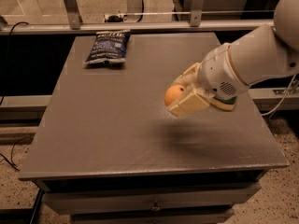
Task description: Move orange near blue chip bag
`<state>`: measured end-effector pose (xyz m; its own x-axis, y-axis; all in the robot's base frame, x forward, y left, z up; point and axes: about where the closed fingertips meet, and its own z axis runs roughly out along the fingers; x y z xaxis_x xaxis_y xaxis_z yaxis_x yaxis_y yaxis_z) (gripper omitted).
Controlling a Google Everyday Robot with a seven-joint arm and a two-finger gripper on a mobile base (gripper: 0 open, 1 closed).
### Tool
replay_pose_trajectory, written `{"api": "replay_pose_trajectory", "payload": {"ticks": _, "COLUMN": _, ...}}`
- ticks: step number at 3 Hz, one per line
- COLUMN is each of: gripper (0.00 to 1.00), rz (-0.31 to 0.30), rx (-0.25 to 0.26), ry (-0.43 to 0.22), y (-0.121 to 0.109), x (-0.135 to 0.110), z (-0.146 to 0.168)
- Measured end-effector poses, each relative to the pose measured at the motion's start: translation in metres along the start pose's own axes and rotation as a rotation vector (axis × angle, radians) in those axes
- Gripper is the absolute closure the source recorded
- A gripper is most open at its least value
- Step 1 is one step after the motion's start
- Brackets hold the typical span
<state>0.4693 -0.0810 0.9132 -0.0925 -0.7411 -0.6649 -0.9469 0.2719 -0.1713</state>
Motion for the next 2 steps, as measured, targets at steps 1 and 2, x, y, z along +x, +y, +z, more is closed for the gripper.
{"api": "replay_pose_trajectory", "payload": {"ticks": 1, "gripper": 1.00, "rz": -0.026, "rx": 0.025, "ry": -0.033, "y": -0.034, "x": -0.004, "z": 0.015}}
{"api": "replay_pose_trajectory", "payload": {"ticks": 2, "gripper": 1.00, "rz": -0.056, "rx": 0.050, "ry": -0.074, "y": -0.082, "x": -0.017, "z": 0.044}}
